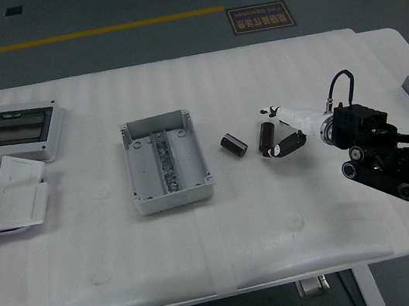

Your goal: Pick up the battery,place it into the box

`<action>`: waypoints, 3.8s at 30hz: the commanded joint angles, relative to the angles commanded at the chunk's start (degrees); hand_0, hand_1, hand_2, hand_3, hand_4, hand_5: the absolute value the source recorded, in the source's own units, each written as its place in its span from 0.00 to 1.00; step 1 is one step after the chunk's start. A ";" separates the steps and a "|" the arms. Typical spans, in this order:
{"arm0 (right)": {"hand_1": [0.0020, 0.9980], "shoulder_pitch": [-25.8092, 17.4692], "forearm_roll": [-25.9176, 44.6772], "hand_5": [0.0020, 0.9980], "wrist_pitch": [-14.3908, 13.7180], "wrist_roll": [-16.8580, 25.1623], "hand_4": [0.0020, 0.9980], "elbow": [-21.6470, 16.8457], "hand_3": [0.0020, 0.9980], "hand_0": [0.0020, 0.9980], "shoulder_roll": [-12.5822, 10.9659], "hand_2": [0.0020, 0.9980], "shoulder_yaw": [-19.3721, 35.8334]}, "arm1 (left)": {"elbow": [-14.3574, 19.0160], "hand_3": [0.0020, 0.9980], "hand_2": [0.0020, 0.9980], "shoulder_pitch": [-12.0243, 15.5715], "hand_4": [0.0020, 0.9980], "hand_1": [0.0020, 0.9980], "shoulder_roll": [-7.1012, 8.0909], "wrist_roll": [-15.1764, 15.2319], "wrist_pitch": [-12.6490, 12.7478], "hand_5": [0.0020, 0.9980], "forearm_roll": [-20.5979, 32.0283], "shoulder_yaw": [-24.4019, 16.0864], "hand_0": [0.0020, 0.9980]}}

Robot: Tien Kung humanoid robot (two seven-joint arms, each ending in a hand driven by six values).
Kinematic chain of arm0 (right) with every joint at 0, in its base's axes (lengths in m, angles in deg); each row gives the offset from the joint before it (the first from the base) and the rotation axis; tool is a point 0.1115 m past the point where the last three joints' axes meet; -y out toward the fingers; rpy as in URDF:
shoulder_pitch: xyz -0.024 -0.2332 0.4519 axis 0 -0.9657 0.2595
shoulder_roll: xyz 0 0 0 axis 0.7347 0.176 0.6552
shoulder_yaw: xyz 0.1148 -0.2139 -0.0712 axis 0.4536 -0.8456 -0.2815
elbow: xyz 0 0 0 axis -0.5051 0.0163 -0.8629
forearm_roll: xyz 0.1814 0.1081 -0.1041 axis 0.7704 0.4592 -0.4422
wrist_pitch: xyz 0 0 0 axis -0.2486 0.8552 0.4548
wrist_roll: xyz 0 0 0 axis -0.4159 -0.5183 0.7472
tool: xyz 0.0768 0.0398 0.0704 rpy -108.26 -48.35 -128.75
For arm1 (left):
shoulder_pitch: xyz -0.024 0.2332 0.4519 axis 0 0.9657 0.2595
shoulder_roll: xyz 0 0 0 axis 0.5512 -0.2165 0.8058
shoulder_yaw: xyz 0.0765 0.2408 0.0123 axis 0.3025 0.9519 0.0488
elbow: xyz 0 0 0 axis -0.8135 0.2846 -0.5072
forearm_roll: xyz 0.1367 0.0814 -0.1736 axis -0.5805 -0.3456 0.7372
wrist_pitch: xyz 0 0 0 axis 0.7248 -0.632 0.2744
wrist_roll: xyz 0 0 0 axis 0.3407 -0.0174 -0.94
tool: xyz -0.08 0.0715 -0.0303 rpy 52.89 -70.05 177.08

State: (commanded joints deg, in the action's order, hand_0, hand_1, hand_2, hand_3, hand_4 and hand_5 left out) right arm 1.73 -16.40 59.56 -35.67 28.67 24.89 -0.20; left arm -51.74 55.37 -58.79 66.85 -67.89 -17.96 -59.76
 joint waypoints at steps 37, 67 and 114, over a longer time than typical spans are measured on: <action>0.74 -3.46 -1.29 0.46 -4.56 3.39 0.77 -21.98 0.83 0.80 7.39 0.73 9.33 | 0.00 0.55 0.62 1.05 0.41 0.66 0.32 0.99 0.10 0.40 3.33 2.52 0.66; 0.92 3.71 -3.78 0.55 -6.29 4.08 0.91 -12.63 1.00 1.00 -0.81 0.85 0.65 | 0.00 0.52 0.62 0.75 0.41 0.66 0.36 0.72 -0.25 0.40 2.82 1.42 0.66; 1.00 9.70 -36.79 0.29 20.34 6.68 0.77 -3.71 1.00 1.00 6.78 1.00 -4.20 | 0.00 0.53 0.62 -0.93 0.40 0.66 0.85 0.84 -0.28 0.43 1.29 1.99 0.66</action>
State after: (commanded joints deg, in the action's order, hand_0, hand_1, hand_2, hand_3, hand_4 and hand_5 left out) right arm 11.42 -53.18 79.90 -29.00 24.96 31.67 -4.40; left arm -51.74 54.45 -57.94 67.69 -68.17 -16.68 -57.77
